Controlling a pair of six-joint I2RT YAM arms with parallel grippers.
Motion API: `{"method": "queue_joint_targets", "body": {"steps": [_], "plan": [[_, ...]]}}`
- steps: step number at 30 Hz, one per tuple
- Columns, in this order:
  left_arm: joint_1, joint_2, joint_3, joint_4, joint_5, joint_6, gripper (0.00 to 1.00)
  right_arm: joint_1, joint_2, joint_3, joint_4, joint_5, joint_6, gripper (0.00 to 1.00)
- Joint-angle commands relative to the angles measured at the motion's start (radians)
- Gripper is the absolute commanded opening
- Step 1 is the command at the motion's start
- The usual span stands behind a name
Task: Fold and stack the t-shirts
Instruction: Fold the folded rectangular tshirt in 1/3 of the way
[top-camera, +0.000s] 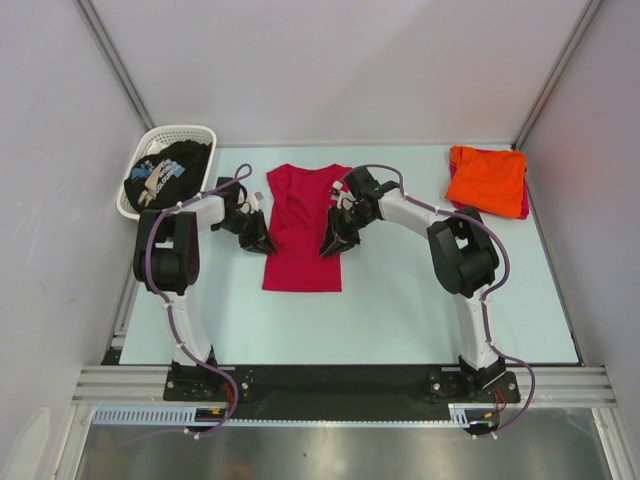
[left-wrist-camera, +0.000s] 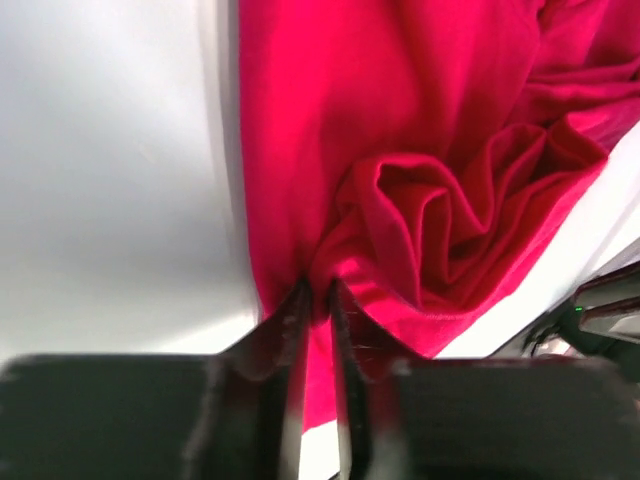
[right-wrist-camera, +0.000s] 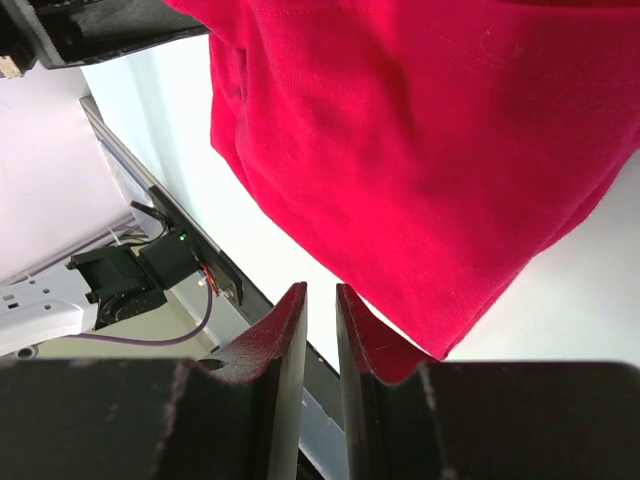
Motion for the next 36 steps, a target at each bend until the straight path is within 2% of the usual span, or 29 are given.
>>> {"method": "queue_joint_targets", "body": {"steps": [1,17,25,26,27,30,33,36], "plan": [[0.003,0.023,0.030,0.021,0.057,0.012,0.02,-0.003,0.001,0.036,-0.002,-0.007,-0.003,0.24],[0.005,-0.141,0.041,-0.069,-0.056,0.013,0.00,0.003,0.002,0.026,0.010,-0.005,0.004,0.24],[0.005,-0.103,-0.021,-0.089,-0.121,0.040,0.00,0.006,-0.004,0.022,0.009,-0.002,-0.001,0.24],[0.005,-0.097,-0.030,-0.085,-0.122,0.035,0.05,0.005,-0.005,0.020,0.009,-0.002,-0.001,0.24],[0.005,-0.092,-0.042,-0.085,-0.134,0.030,0.28,0.005,-0.007,0.017,0.009,0.001,-0.001,0.24],[0.006,-0.089,-0.048,-0.091,-0.180,0.012,0.63,0.005,-0.010,0.017,0.006,0.008,-0.004,0.24],[0.006,-0.142,-0.024,-0.094,-0.214,0.004,0.76,0.005,-0.030,0.023,0.003,0.054,-0.010,0.24],[0.005,-0.216,0.024,-0.073,-0.197,-0.008,0.76,0.008,-0.051,0.030,-0.002,0.129,-0.019,0.23]]}}
